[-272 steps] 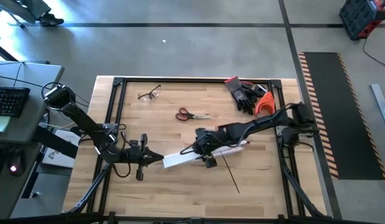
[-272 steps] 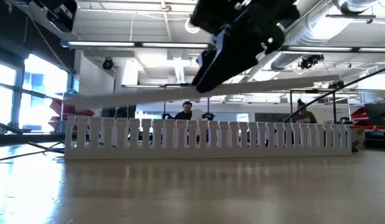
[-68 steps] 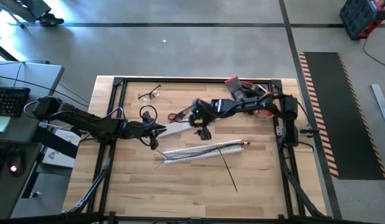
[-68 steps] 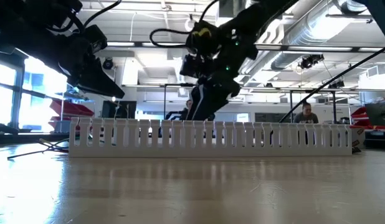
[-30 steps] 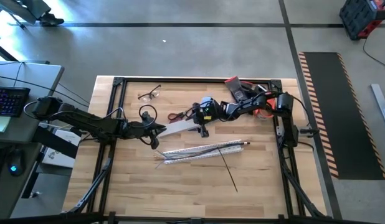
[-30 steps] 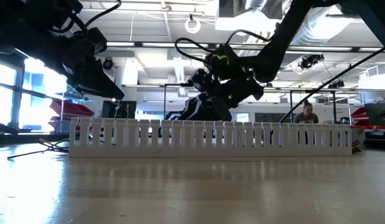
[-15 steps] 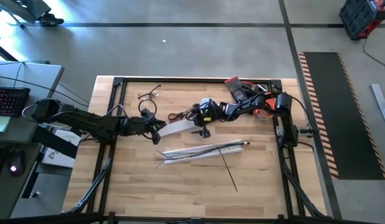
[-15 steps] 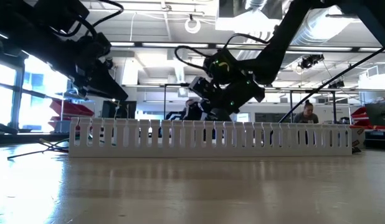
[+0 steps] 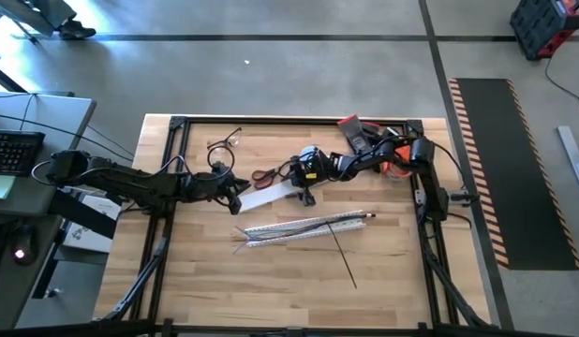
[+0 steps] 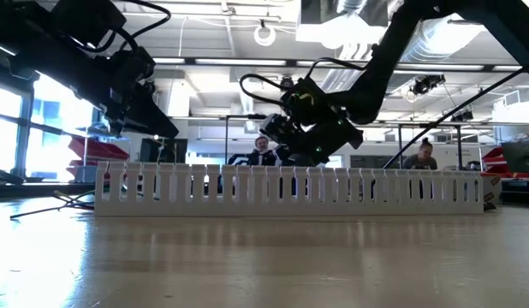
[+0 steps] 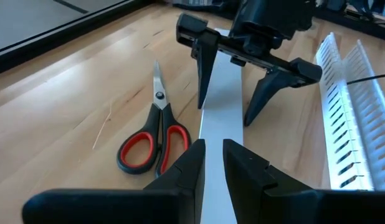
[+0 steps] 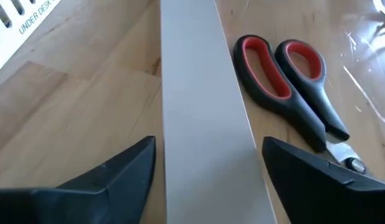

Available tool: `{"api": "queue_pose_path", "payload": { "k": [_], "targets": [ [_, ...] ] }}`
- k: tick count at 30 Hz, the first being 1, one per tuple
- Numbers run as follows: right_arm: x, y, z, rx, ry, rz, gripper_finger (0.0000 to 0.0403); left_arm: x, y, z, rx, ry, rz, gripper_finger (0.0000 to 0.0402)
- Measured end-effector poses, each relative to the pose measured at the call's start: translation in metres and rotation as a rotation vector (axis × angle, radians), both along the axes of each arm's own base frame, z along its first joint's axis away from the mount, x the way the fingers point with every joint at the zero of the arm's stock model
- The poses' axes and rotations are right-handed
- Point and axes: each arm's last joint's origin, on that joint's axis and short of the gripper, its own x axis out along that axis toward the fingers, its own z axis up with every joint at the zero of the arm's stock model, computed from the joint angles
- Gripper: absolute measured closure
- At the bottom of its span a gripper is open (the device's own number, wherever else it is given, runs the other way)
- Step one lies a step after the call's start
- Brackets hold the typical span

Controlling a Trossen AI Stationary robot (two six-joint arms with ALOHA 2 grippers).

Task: Ziptie cables
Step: Close the white cable duct lid

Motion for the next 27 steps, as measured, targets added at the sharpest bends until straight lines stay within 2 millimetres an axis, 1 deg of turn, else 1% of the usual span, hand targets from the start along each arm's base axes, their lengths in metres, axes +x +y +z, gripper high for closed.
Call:
{"api": "queue_pose_path", "payload": {
  "k": [3,7,15,20,23,27],
  "targets": [
    [0.000,0.000,-0.001,0.025,0.006,-0.014,0.0131,0.000,0.000,0.000,-0.001,0.000,-0.001,0.0362],
    [-0.001,0.003,-0.003,0.023,0.036,-0.013,0.0138,0.000,0.000,0.000,-0.001,-0.005,-0.001,0.0362],
    [-0.001,0.011,-0.007,0.030,0.067,-0.004,0.0139,0.000,0.000,0.001,-0.015,-0.011,-0.007,0.0362],
    [0.002,0.017,-0.017,0.103,0.082,-0.019,0.0139,0.001,-0.002,0.000,-0.042,-0.012,-0.041,0.0362],
    [0.004,0.022,-0.017,0.133,0.075,-0.030,0.0139,0.001,-0.002,0.000,-0.048,-0.012,-0.052,0.0362],
    [0.007,0.030,-0.017,0.129,0.051,-0.016,0.0139,0.001,-0.002,0.000,-0.050,-0.011,-0.056,0.0362]
  ]
}}
